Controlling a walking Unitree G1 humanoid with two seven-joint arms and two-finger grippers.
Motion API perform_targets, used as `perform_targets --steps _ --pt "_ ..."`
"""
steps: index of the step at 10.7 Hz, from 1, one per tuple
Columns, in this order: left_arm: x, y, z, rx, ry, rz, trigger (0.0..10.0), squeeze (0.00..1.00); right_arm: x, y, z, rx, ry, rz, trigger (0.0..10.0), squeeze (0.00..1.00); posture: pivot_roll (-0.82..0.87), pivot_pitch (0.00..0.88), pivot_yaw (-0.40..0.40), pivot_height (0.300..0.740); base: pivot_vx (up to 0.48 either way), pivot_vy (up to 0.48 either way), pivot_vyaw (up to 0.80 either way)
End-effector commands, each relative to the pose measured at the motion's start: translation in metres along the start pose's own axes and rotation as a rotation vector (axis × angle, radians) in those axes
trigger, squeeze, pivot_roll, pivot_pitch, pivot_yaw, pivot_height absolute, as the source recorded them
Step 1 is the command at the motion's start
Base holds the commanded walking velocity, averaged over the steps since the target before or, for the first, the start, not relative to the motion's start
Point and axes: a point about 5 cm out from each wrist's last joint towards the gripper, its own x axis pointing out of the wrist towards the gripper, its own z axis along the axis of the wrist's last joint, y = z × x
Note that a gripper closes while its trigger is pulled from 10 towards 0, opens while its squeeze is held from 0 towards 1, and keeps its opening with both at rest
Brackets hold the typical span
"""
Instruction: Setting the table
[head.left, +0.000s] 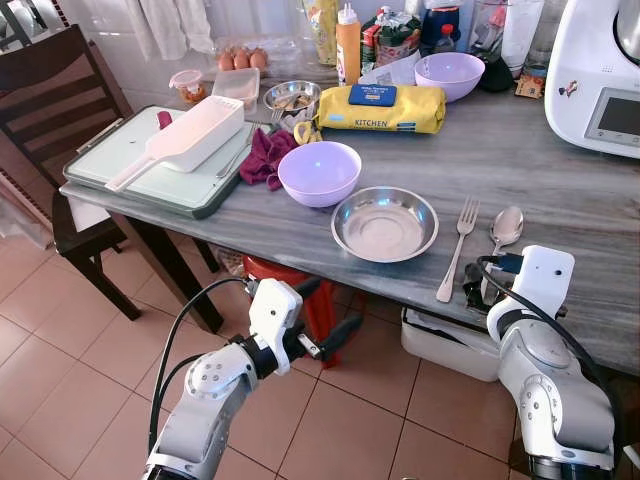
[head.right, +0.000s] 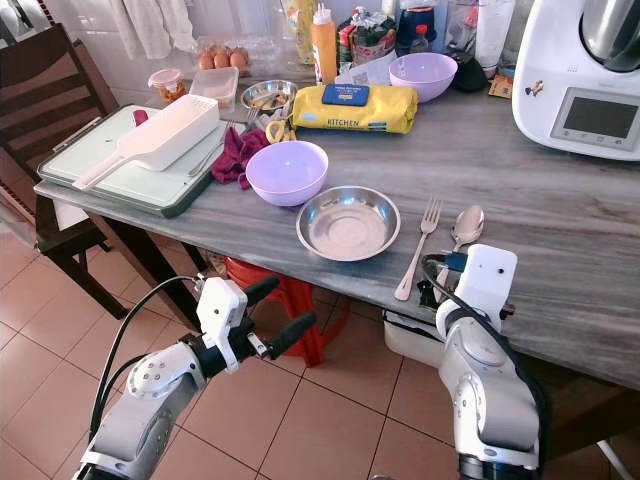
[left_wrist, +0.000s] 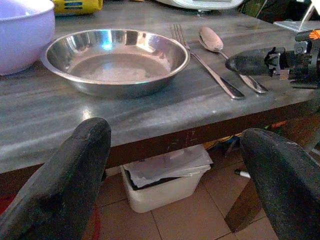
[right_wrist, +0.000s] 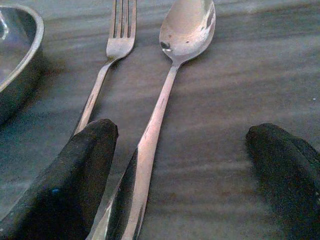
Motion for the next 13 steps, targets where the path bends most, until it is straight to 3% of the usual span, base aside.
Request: perform_targets --steps 1,5,13 --pt "-0.002 0.001 -0.002 0.01 0.014 -0.005 10.0 0.0 -0.003 0.002 -0.006 -0.013 0.038 0.014 10.0 0.0 -0.19 0.095 0.106 0.74 0.0 0.0 0.0" --pt "-0.002 0.003 0.003 -0.042 -0.029 -0.004 10.0 0.0 -0.005 -0.002 -0.014 -0.036 0.09 0.018 10.0 0.0 -0.19 0.095 0.102 0.74 0.0 0.0 0.0" --pt "0.0 0.005 0.006 -0.028 -0.027 -0.014 10.0 0.0 -0.01 -0.014 -0.015 -0.075 0.132 -0.028 10.0 0.0 -0.2 0.102 0.105 0.74 0.0 0.0 0.0"
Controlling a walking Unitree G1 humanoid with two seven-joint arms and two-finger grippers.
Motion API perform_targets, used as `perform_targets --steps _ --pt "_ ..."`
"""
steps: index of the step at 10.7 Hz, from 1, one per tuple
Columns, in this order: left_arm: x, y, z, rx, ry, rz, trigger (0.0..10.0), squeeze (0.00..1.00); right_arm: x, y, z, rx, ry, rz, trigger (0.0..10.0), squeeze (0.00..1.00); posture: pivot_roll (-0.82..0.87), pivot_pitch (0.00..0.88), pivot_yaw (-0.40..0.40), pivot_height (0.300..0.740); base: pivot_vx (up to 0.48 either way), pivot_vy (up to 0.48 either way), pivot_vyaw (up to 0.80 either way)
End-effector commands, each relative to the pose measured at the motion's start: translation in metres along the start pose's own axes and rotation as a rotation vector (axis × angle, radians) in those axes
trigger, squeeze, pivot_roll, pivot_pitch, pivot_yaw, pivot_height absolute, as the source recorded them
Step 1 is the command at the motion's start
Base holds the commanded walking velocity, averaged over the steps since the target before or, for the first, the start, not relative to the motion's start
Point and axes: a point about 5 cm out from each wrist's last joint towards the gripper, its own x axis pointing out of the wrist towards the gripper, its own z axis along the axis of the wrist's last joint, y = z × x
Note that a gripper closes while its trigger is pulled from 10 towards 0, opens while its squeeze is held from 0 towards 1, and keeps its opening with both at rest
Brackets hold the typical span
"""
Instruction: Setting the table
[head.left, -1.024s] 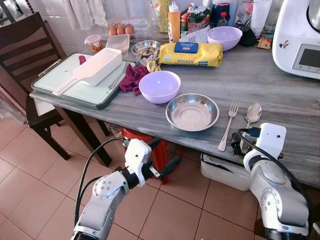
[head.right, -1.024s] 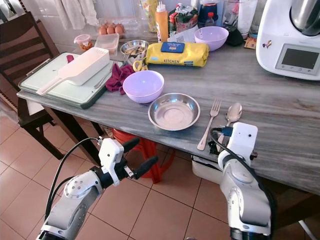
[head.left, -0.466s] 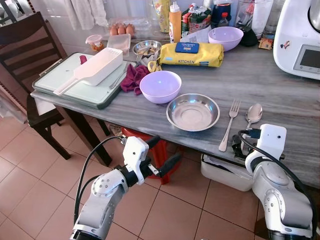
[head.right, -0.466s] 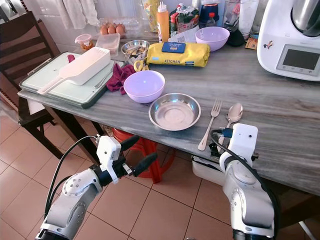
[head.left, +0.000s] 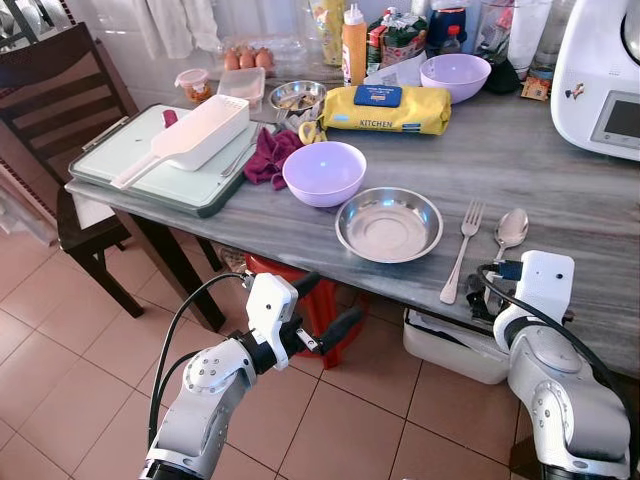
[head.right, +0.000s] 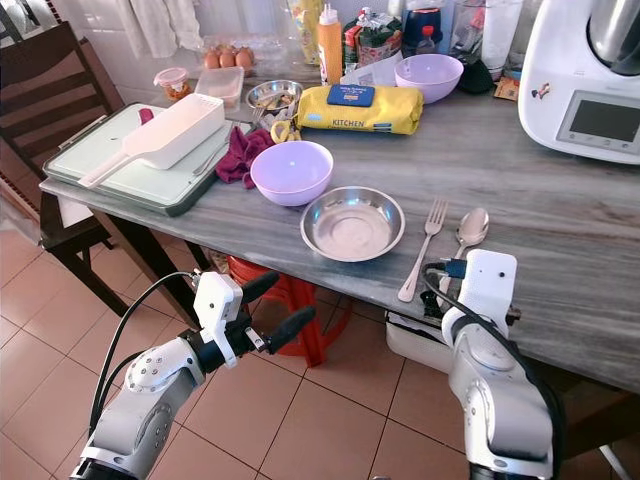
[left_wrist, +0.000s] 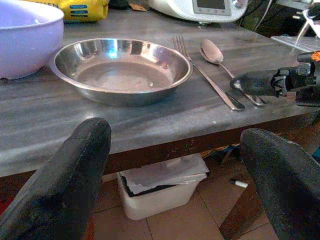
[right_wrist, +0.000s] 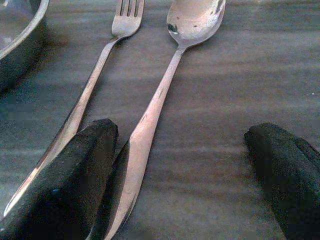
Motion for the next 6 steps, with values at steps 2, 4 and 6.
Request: perform_targets --steps 2,4,6 --pt "0.0001 0.0026 0.0028 0.012 0.0 -0.001 10.0 0.0 -0.002 -0.0084 -0.0156 -0.006 0.083 -0.042 10.0 0.0 -0.2 0.103 0.106 0.74 0.0 0.0 0.0" --pt "0.0002 0.0027 0.0031 0.013 0.001 -0.002 10.0 0.0 -0.0032 -0.0104 -0.0149 -0.004 0.082 -0.047 10.0 0.0 -0.2 0.103 0.109 0.74 0.0 0.0 0.0" --pt "0.0004 0.0029 0.0027 0.014 0.004 -0.004 10.0 0.0 -0.004 -0.0128 -0.0136 -0.007 0.08 -0.057 10.0 0.0 -0.2 0.104 0.109 0.74 0.0 0.0 0.0"
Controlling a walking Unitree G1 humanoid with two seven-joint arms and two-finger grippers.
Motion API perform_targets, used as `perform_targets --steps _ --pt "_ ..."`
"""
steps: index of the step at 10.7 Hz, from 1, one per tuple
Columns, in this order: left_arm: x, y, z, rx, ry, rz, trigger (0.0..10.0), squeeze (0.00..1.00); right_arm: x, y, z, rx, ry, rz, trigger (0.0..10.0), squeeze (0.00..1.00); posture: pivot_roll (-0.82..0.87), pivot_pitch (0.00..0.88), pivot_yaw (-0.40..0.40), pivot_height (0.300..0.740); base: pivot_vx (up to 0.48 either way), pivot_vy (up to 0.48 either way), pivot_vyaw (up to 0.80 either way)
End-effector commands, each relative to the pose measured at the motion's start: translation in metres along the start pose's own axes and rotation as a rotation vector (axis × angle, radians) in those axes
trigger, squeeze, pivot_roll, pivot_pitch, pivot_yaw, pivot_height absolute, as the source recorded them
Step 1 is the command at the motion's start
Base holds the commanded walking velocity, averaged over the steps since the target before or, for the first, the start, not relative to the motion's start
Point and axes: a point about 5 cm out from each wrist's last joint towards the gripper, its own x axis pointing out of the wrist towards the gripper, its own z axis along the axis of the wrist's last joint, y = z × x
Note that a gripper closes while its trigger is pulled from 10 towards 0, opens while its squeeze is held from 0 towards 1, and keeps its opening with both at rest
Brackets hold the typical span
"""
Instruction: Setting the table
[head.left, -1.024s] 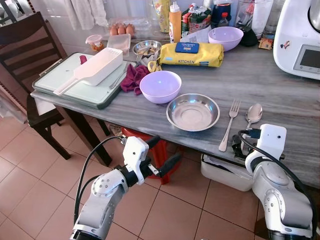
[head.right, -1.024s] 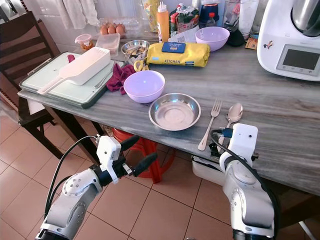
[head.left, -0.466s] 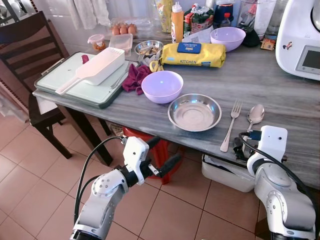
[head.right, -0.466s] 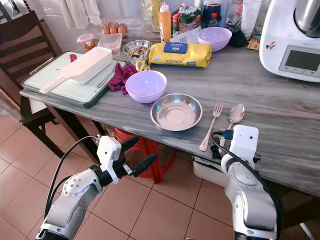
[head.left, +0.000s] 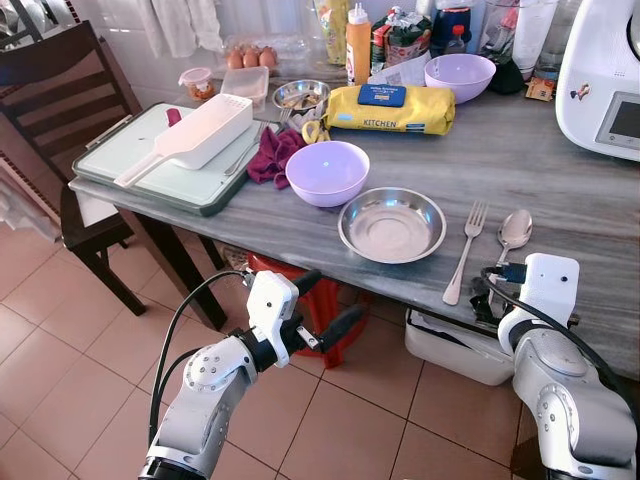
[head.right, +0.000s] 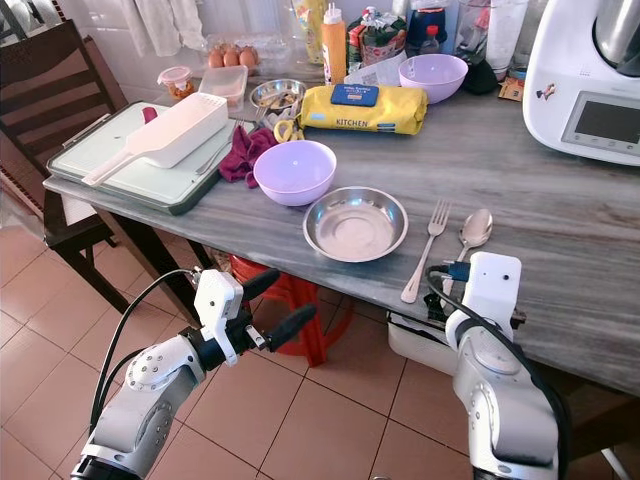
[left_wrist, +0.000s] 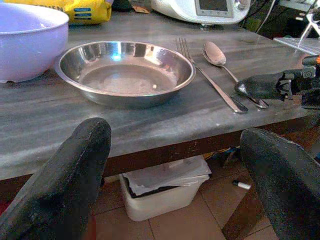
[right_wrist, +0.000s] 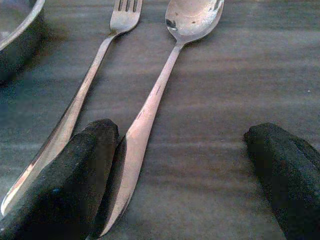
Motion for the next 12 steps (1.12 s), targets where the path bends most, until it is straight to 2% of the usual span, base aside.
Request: perform_targets --steps 1,4,6,9,12 --pt "-0.001 0.002 0.0 0.007 0.009 -0.002 10.0 0.0 -0.001 -0.009 -0.013 -0.002 0.072 -0.047 10.0 0.0 -0.2 0.103 0.109 0.74 0.0 0.0 0.0" --pt "0.005 0.006 0.012 0.022 -0.044 0.03 10.0 0.0 -0.001 -0.005 -0.007 -0.012 0.032 -0.039 10.0 0.0 -0.2 0.1 0.111 0.74 0.0 0.0 0.0" --pt "0.006 0.01 0.014 0.029 -0.054 0.047 10.0 0.0 0.0 -0.005 -0.004 -0.048 0.021 -0.056 10.0 0.0 -0.2 0.098 0.11 0.74 0.0 0.0 0.0" --pt "0.005 0.009 0.013 0.029 -0.051 0.052 10.0 0.0 0.0 -0.005 0.0 -0.036 -0.008 -0.053 10.0 0.0 -0.2 0.099 0.112 0.74 0.0 0.0 0.0" --pt "0.006 0.012 0.014 0.035 -0.052 0.061 10.0 0.0 0.001 0.014 0.022 0.017 -0.159 0.054 10.0 0.0 -0.2 0.097 0.11 0.74 0.0 0.0 0.0"
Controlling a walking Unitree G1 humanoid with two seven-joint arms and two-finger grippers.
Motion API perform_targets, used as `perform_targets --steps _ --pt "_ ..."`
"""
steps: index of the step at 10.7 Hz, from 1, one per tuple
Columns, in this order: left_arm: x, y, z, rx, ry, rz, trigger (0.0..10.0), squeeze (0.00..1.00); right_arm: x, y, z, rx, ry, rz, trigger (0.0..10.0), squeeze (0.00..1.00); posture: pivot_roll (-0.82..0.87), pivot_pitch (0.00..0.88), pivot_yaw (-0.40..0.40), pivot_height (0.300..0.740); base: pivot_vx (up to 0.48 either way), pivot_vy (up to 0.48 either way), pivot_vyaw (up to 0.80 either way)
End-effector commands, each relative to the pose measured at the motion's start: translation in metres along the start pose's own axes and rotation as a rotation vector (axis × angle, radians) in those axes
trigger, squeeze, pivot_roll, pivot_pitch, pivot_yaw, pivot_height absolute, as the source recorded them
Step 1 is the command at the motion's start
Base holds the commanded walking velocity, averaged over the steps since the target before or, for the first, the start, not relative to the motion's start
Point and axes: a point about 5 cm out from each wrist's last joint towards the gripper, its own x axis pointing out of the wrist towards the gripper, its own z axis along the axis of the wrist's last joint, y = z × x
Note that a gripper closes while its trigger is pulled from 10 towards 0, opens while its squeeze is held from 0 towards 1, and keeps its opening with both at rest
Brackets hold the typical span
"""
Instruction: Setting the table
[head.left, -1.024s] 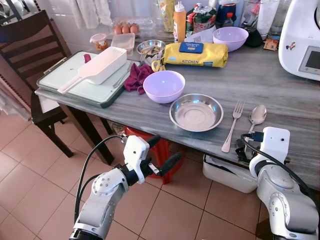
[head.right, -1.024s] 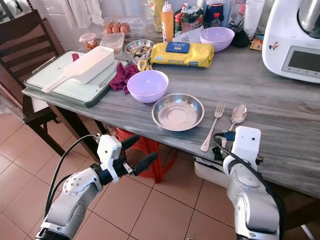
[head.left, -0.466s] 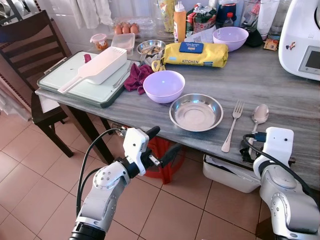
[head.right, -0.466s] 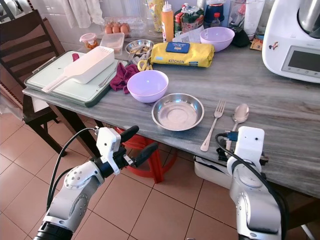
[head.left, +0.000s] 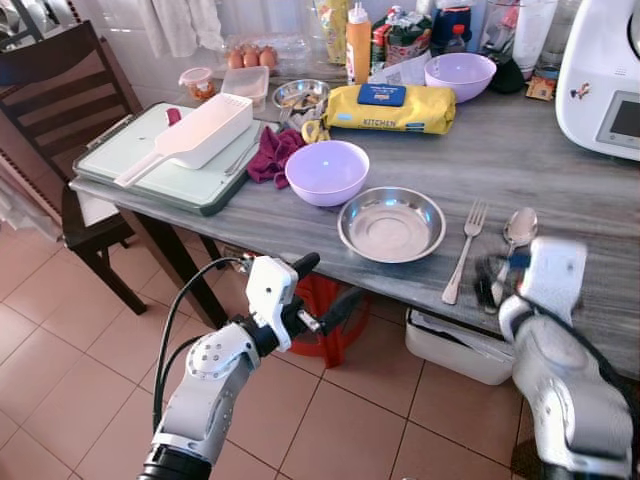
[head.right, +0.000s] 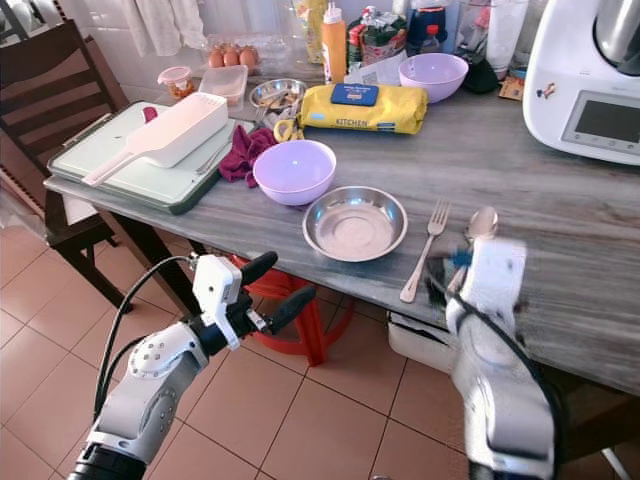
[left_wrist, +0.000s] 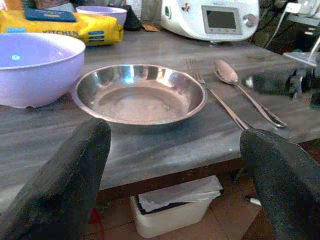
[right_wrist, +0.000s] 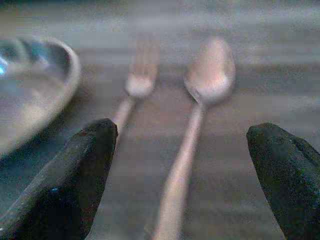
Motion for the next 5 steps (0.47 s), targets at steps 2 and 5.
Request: perform_targets --steps 2,5 --pt "-0.001 0.007 0.002 0.017 -0.006 0.036 10.0 0.0 -0.001 0.017 0.017 0.005 -0.107 0.091 10.0 0.0 -0.2 0.092 0.107 0.74 0.0 0.0 0.0" --pt "-0.001 0.012 0.012 0.011 -0.046 0.103 10.0 0.0 -0.014 0.029 0.041 -0.071 -0.348 0.164 10.0 0.0 -0.18 0.079 0.106 0.74 0.0 0.0 0.0"
